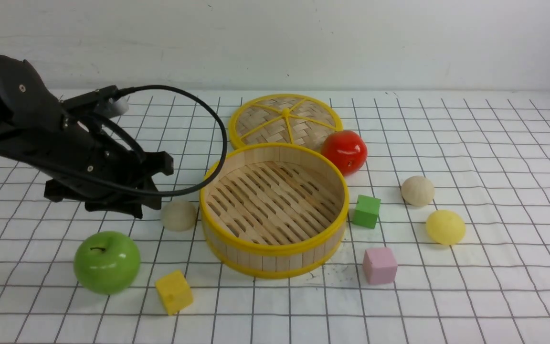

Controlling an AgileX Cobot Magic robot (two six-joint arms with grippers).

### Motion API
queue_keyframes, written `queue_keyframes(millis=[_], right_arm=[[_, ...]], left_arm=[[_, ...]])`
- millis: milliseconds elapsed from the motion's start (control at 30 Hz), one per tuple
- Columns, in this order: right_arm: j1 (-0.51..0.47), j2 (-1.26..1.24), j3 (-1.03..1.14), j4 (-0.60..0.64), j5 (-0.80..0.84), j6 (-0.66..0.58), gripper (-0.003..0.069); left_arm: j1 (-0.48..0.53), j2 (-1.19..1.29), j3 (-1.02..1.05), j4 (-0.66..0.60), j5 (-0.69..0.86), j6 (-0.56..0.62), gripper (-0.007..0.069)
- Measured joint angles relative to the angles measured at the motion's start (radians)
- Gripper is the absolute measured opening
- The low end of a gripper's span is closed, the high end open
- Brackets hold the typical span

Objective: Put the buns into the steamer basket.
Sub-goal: Use the left arm to grab a steamed stuffed bun

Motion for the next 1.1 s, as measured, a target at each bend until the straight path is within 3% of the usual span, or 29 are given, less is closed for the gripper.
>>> queue_keyframes(millis=[233, 600, 833, 1100], right_arm=[[0.000, 0.000, 0.000, 0.000, 0.000, 0.000, 0.0241], [0.000, 0.000, 0.000, 0.000, 0.000, 0.000, 0.0241], [0.000, 0.000, 0.000, 0.000, 0.000, 0.000, 0.0241], [0.000, 0.000, 0.000, -0.001, 0.000, 0.000, 0.0241]], left_arm=[[0.000, 0.030, -0.092, 0.002, 0.071, 0.000, 0.0238], [0.000, 0.233, -0.402, 0.012, 0.268, -0.015, 0.0238], [0.000, 0.325, -0.464, 0.053, 0.273, -0.019, 0.0238], [0.000, 0.440, -0.468, 0.058, 0.170, -0.019, 0.0238]])
